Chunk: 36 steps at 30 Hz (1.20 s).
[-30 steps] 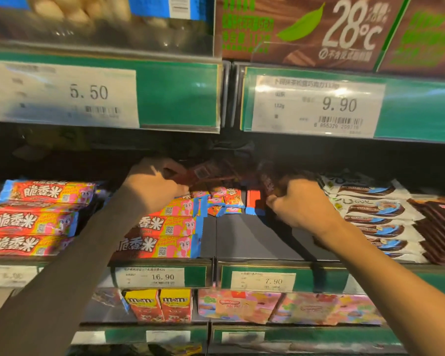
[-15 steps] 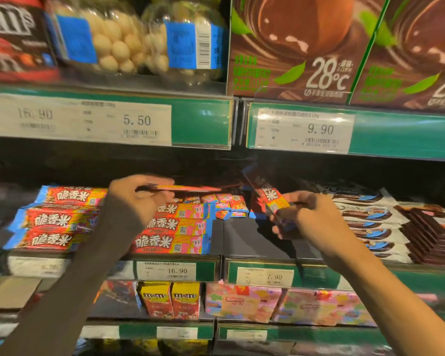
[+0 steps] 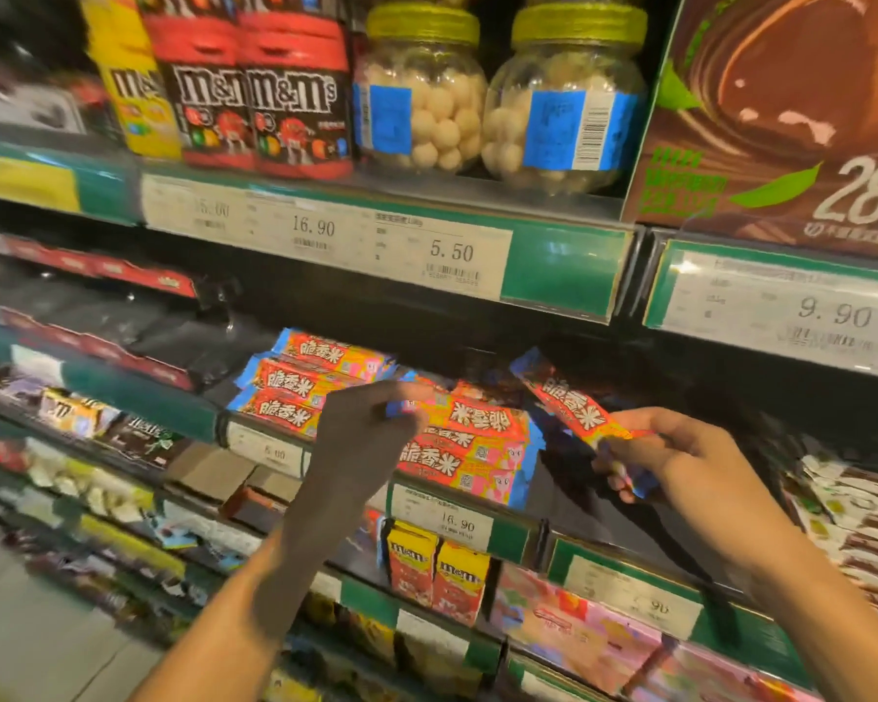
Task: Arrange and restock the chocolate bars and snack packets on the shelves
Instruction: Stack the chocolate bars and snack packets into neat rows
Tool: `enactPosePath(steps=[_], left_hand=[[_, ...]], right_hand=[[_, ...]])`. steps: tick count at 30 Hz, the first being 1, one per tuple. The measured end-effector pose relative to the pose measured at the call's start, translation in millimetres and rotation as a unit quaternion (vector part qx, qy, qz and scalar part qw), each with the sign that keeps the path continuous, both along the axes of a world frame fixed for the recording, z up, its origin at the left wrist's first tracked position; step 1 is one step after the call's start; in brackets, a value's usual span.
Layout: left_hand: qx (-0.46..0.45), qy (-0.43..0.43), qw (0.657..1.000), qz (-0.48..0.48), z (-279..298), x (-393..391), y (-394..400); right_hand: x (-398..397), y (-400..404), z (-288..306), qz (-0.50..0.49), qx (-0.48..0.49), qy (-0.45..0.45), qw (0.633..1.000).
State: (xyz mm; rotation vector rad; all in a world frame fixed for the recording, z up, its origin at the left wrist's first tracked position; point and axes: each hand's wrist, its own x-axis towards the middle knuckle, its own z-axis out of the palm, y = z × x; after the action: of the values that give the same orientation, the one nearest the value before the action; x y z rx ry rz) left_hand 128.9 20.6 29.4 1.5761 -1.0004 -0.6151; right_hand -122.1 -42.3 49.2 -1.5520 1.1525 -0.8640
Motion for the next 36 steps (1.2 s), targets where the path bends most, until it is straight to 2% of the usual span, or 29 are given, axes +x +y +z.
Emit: enactPosePath(steps=[4,7,11,15,17,20,25,29,31,36], left_hand=[[-0.087,0.134,0.986,0.038,5,7,16],[-0.074,0.115,0.985,0.101,8,27,25],[-0.073,0.144,0.976,0.146,2,67,21],[-0.086,0.25,0.956,0.123,2,90,15],[-0.087,0.336,0.934,0.086,5,102,13],[-0.082,0.474,0.875,0.056,7,117,8],[-0.058,0.588,0.807,0.008,4,129,12],[-0.054,0.629,0.775,0.009,8,138,24],[-0.067,0.639,0.766,0.013,9,145,32],[-0.062,0.601,0.796,0.036,7,161,49]], right_hand=[[19,-12,1,0.024,-0.023,-0.004,0.999],[36,-15,2,0.024,-0.029,-0.013,0.999],[58,-17,5,0.03,-0.038,-0.001,0.999],[73,-19,9,0.015,-0.026,0.012,0.999],[82,-19,11,0.004,-0.026,0.018,0.999],[102,-13,17,0.007,-0.034,0.045,0.998],[141,-11,16,0.017,-0.038,0.109,0.993],[176,-28,23,0.066,-0.075,0.188,0.977],[195,-40,25,0.102,-0.079,0.191,0.973],[242,-53,28,0.17,-0.086,0.218,0.957]])
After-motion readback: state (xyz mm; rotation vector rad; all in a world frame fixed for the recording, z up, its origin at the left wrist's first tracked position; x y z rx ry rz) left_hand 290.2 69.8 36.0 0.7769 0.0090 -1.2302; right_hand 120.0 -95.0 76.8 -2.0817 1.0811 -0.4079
